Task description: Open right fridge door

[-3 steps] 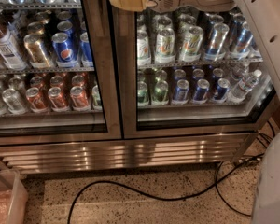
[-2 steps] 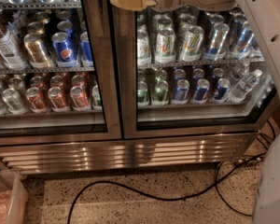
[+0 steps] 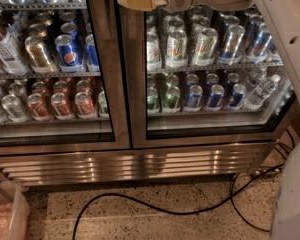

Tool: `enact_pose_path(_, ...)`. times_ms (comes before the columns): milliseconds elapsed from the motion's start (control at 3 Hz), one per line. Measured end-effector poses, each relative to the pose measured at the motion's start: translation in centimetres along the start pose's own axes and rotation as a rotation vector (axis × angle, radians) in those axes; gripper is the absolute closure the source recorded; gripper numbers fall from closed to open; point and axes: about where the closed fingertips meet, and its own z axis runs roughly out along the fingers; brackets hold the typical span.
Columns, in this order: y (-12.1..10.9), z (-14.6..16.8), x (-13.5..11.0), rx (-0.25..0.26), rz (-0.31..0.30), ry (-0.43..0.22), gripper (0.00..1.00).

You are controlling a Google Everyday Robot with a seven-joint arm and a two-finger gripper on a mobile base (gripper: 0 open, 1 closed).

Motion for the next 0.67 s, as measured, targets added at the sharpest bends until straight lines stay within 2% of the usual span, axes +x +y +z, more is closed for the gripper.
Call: enact_pose_path(667, -0.10, -0.08, -0.13, 0.003, 0.005, 0.003, 1.00)
